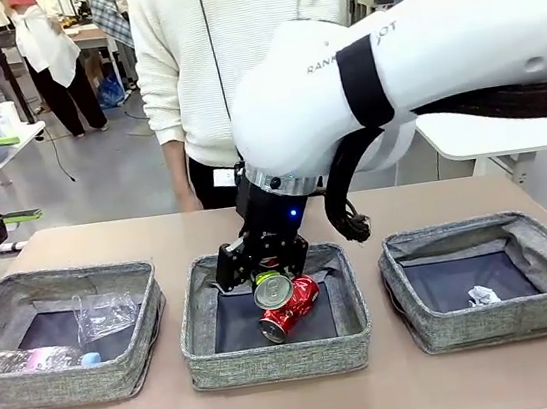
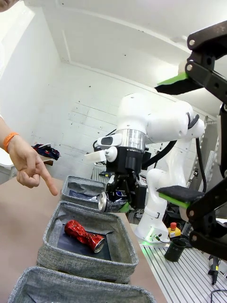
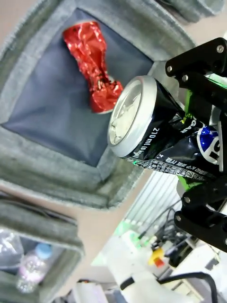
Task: Sort the waste into the appropriate baskets.
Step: Place the picked waste into the Fabric basket indicated by the person.
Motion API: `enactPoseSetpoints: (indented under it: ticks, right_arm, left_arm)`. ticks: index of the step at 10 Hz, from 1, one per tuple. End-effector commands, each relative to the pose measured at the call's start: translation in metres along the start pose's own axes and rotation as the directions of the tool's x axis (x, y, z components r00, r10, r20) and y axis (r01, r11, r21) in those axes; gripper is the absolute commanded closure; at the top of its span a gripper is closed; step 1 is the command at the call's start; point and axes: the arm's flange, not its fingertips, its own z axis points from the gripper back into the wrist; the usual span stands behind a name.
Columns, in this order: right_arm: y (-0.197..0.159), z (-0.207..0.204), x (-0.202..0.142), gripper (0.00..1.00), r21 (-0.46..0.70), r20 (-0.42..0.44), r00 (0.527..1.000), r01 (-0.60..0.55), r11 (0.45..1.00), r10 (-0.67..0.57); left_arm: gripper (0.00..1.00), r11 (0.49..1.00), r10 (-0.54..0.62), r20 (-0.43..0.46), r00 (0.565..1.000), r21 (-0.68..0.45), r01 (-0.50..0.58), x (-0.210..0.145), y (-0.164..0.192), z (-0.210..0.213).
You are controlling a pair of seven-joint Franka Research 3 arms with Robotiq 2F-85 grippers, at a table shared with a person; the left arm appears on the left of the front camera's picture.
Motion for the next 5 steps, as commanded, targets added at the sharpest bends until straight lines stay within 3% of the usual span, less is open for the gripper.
enactPoseSetpoints:
  ticks: [1,3,5]
  right_arm:
    - [-0.009,0.002,-0.001,1.00,-0.017,0.030,1.000,-0.004,1.000,0.005]
    - [-0.028,-0.008,0.003,1.00,0.008,0.094,0.993,0.069,0.998,-0.069]
    - [-0.037,-0.018,0.004,1.00,-0.004,0.079,0.993,0.092,0.996,-0.091]
  left_arm:
    - [0.00,1.000,-0.018,-0.010,1.000,-0.002,0.018,-0.001,-0.001,0.003]
    - [0.00,1.000,-0.018,-0.010,1.000,-0.002,0.018,-0.001,-0.001,0.003]
    - [0.00,1.000,-0.018,-0.010,1.000,-0.002,0.018,-0.001,-0.001,0.003]
